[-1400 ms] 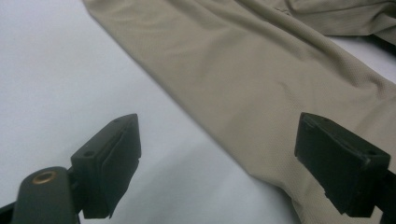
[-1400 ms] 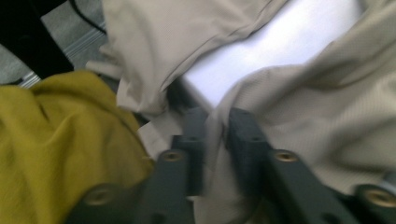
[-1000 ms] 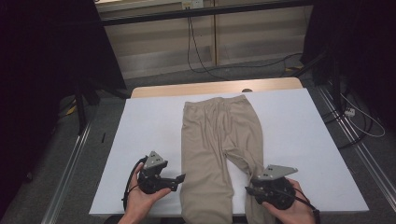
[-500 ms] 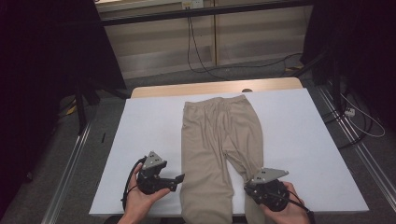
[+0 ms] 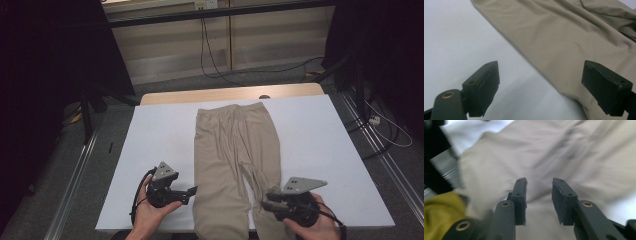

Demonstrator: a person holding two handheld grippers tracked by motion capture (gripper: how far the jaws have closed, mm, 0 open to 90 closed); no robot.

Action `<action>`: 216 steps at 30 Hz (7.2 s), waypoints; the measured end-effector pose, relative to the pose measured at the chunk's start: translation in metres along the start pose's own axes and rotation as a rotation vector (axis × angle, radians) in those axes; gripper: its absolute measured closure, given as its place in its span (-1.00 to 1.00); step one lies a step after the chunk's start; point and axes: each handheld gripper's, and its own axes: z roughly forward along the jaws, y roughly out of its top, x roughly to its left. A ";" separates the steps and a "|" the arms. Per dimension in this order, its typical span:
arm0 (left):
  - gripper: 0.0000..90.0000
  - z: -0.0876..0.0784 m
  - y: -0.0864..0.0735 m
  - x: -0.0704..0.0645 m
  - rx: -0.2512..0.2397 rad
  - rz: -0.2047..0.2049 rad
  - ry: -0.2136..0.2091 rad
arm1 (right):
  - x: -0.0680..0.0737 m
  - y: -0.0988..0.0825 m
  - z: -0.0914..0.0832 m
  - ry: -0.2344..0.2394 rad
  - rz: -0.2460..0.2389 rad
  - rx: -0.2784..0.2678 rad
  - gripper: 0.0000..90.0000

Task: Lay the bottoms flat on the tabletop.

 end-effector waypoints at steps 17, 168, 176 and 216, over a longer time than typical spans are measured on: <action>-0.67 0.004 0.003 -0.001 0.002 0.009 -0.012 | -0.077 0.011 0.029 -0.191 0.100 0.078 0.37; -0.56 0.003 0.000 -0.006 0.044 0.025 -0.040 | 0.019 0.000 0.050 0.109 -0.048 0.127 0.72; -0.27 0.001 -0.008 -0.027 0.127 0.056 -0.091 | -0.024 0.004 0.009 -0.012 0.036 0.023 0.45; 0.79 -0.013 -0.018 -0.039 0.219 0.111 -0.117 | -0.054 -0.022 -0.025 -0.161 0.040 0.065 0.70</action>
